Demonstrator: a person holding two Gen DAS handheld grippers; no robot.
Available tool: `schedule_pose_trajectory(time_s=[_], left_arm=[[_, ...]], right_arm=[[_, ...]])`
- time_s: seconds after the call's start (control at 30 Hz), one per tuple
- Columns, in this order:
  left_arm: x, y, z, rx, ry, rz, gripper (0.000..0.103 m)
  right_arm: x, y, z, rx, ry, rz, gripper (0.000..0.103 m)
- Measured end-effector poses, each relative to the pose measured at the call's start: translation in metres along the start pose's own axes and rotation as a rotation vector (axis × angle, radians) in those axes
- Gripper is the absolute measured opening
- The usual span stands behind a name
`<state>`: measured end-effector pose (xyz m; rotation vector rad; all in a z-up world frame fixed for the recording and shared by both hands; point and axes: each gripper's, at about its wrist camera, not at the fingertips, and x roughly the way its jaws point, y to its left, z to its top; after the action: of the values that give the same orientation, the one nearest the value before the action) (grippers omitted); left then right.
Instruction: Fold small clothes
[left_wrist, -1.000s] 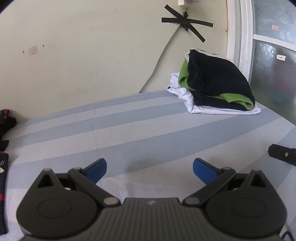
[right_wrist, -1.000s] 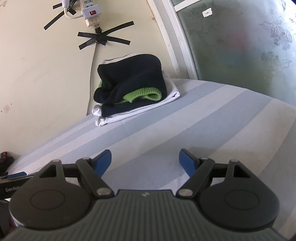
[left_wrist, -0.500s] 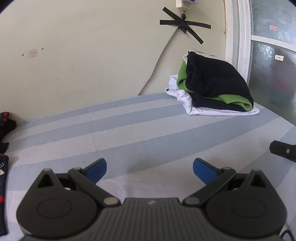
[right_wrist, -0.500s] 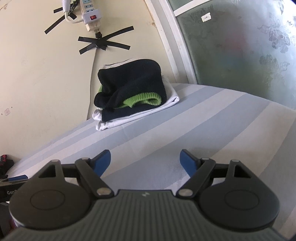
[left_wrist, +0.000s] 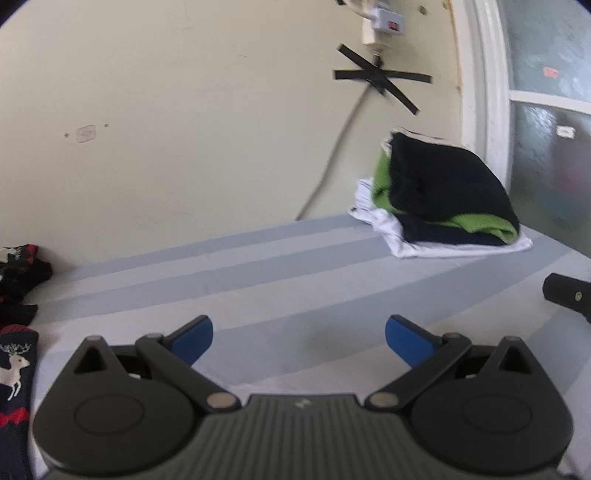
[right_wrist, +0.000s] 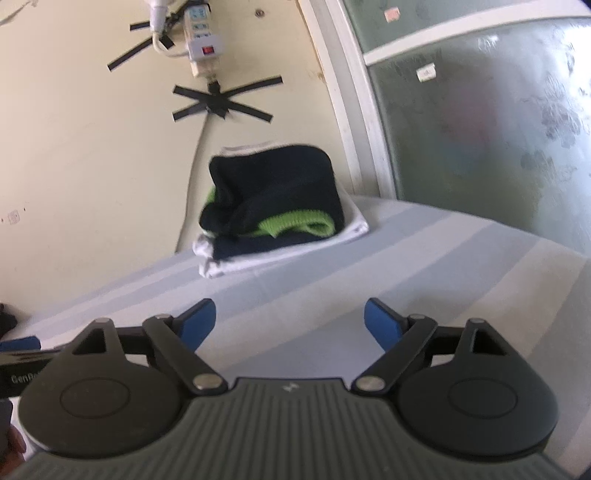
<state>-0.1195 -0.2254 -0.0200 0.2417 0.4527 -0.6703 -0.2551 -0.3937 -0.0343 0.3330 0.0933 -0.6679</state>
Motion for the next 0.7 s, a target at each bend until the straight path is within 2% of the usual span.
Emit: schedule_pose_trajectory(time_s=[0.17, 0.27, 0.5, 0.7], left_arm=[[0.002, 0.011, 0.002, -0.035, -0.023, 0.045, 0.103], [0.005, 0.012, 0.001, -0.028, -0.010, 0.041, 0.103], [-0.001, 0.005, -0.002, 0.023, -0.040, 0.041, 0.103], [0.000, 0.006, -0.001, 0.014, -0.026, 0.033, 0.103]], right_arm=[[0.002, 0.015, 0.000, -0.021, -0.058, 0.031, 0.099], [0.007, 0.020, 0.000, -0.048, -0.025, 0.063, 0.099], [0.007, 0.002, 0.001, 0.086, -0.018, 0.063, 0.100], [0.005, 0.004, 0.000, 0.086, -0.014, 0.077, 0.100]])
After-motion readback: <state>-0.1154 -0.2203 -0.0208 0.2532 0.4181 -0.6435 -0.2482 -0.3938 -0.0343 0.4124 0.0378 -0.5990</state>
